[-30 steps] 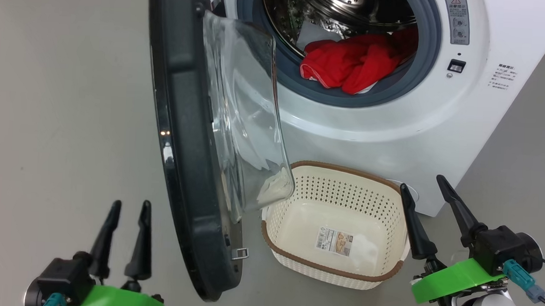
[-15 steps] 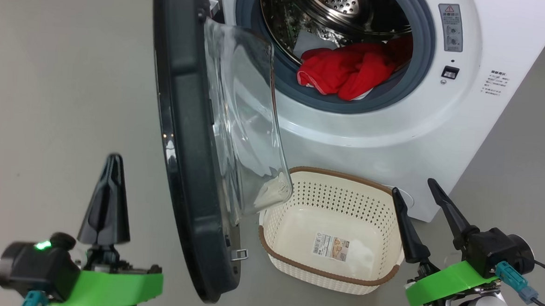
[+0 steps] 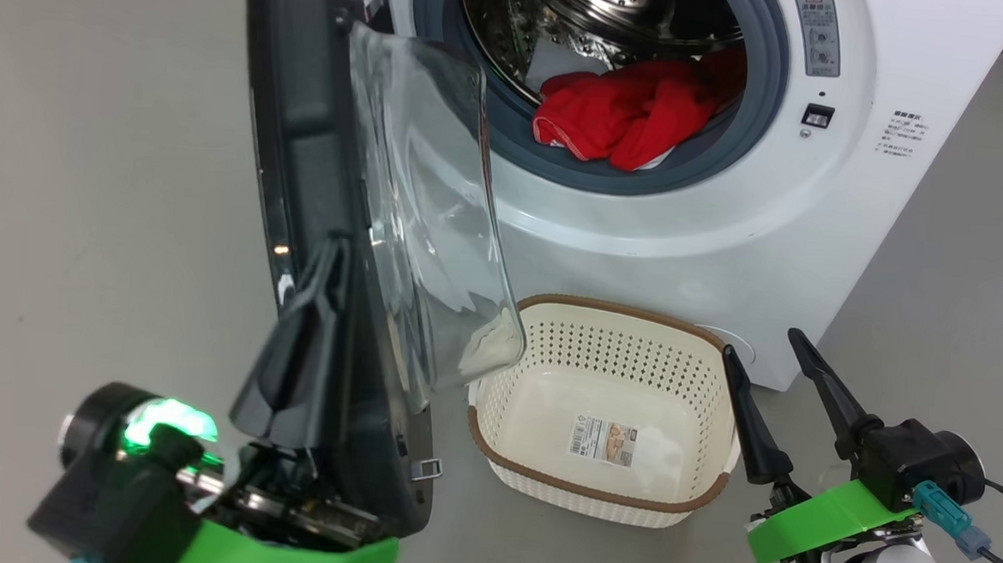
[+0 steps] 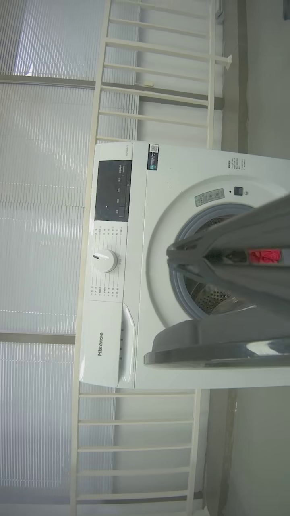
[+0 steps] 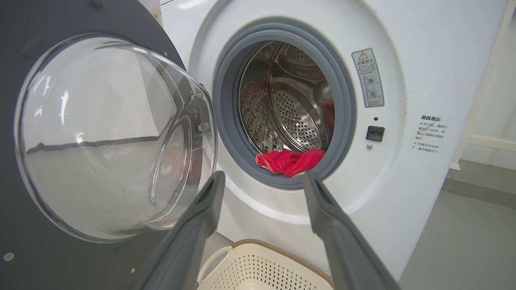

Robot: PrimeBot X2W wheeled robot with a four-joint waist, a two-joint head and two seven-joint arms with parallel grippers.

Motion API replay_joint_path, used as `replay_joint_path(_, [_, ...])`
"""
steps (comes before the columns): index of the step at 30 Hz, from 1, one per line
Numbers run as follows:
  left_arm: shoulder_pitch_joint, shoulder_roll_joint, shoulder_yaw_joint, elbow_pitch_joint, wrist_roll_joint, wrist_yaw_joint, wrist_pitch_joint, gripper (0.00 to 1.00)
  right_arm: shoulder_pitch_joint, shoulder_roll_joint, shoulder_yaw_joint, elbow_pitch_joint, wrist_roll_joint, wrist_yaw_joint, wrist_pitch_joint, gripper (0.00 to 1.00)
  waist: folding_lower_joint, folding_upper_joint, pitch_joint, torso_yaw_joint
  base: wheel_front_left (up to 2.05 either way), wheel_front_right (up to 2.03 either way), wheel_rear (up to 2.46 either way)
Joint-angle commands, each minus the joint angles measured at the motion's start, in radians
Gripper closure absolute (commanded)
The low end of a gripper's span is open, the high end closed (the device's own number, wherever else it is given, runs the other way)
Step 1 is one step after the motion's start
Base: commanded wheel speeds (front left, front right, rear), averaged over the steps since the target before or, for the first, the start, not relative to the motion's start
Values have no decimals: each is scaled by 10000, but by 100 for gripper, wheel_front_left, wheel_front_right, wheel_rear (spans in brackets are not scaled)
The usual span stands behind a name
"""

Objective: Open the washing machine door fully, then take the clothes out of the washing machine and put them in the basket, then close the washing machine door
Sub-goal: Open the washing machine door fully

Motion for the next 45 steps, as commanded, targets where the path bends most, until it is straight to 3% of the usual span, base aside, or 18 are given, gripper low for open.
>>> replay_joint_path(1, [-235,90,111,-359,-235,106,243,100,-135,-85,257,-262,120,60,-64,0,0,0,77,-44,0,0,0])
replay_joint_path(19, [681,87,-1058,1306,-832,283,1410,100,-227,-123,184,-395,206,60,-65,0,0,0,280,-57,0,0,0])
replay_joint_path(35, [1024,269,-680,2289,-598,1051,1566,100,-246,-180,158,-388,211,60,-65,0,0,0,474,243,0,0,0])
replay_joint_path(45, [1058,727,180,2225,-240,1793,1438,100,-340,-322,245,-301,273,60,-65,0,0,0,640,642,0,0,0])
